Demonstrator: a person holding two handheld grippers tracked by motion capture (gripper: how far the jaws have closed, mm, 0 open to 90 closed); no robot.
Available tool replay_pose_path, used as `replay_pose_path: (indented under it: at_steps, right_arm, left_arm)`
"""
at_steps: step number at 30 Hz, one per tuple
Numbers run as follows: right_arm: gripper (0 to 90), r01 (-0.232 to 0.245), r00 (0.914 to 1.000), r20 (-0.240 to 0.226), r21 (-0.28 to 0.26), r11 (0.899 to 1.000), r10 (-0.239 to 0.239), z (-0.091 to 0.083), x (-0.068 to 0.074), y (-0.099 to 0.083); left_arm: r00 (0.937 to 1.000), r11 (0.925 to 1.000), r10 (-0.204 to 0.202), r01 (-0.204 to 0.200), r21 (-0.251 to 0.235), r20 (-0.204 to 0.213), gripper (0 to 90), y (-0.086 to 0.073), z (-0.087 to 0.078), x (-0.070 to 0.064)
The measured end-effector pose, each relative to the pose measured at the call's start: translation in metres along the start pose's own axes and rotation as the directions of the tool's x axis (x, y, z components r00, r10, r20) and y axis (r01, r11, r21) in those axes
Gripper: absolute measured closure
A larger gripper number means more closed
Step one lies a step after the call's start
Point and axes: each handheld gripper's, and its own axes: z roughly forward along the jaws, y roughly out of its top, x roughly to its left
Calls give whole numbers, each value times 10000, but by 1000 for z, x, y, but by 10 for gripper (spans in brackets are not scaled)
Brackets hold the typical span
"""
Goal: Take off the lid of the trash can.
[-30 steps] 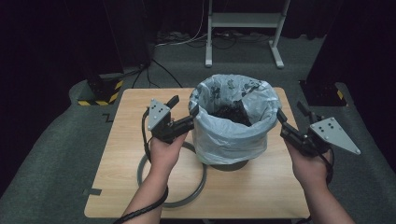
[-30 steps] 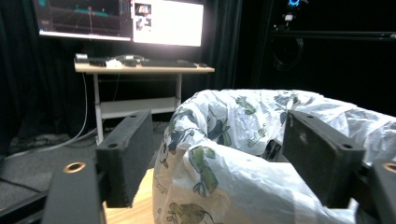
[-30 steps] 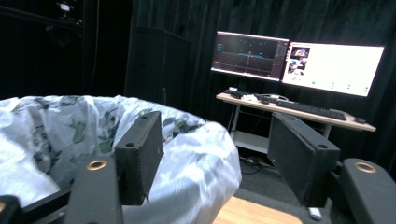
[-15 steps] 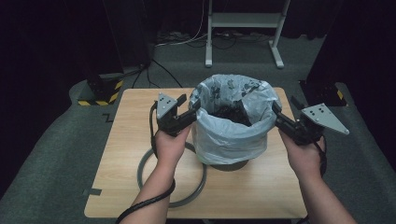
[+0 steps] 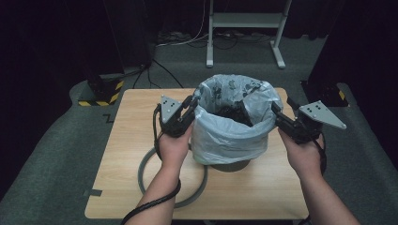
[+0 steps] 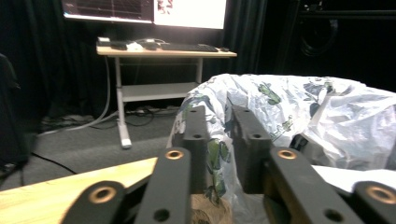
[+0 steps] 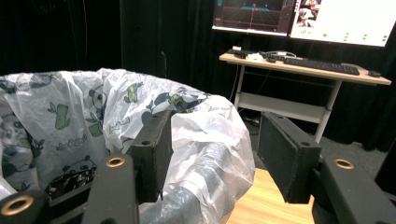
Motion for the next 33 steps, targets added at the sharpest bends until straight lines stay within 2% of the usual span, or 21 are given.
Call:
replay_pose_path:
  at_steps: [2, 3, 6, 9, 11, 15, 17, 19, 21, 25, 26, 29, 33]
  right_arm:
    - [461, -25, 10000, 29, 24, 10000, 25, 1, 0, 0]
    - [470, -40, 10000, 43, 51, 10000, 40, 2, 0, 0]
    - [483, -96, 9998, 146, 171, 9998, 94, 4, -2, -1]
    - [499, -177, 9997, 161, 186, 9997, 174, 6, -4, -1]
    - [516, -218, 9996, 186, 234, 9995, 214, 7, -4, -2]
    - [553, -298, 9995, 160, 556, 9980, 290, 13, -3, -5]
    - [599, -433, 9991, 60, 612, 9972, 430, 15, -3, -5]
    - [685, -553, 9983, -151, 690, 9961, 565, 16, -2, -4]
    - [720, -568, 9984, 25, 695, 9960, 567, 16, -1, -3]
    - [838, -415, 9987, 312, 482, 9980, 400, 14, -1, -2]
    - [900, -291, 9989, 391, 418, 9987, 274, 13, 0, -2]
    - [900, -57, 9989, 469, 351, 9994, 41, 13, 3, -3]
    - [900, 114, 9971, 756, -237, 9997, -95, 9, 5, -3]
  left_arm:
    - [10000, 10000, 31, -31, -64, 40, 833, 0, -1, 1]
    - [9997, 10000, 44, -43, -30, 243, 884, 1, -1, 2]
    - [9994, 9998, 220, -219, -29, 262, 896, 2, 0, -1]
    - [9994, 9990, 80, -65, -450, 346, 897, 2, -2, -1]
    - [9992, 9979, 233, -213, -619, 314, 897, 1, -2, -5]
    - [9993, 9972, 133, -107, -735, 348, 897, 0, -2, -6]
    - [9992, 9969, 144, -114, -779, 380, 897, 0, -2, -7]
    - [9987, 9962, 317, -283, -826, 405, 897, 0, -3, -8]
    - [9985, 9959, 313, -274, -860, 444, 897, 1, -3, -9]
    - [9986, 9952, 317, -276, -940, 425, 897, 1, -4, -8]
    - [9986, 9949, 298, -253, -980, 447, 898, 0, -4, -8]
    - [9986, 9940, 270, -221, -1068, 445, 898, 0, -3, -9]
    - [9983, 9923, 262, -197, -1221, 518, 898, 2, -5, -9]
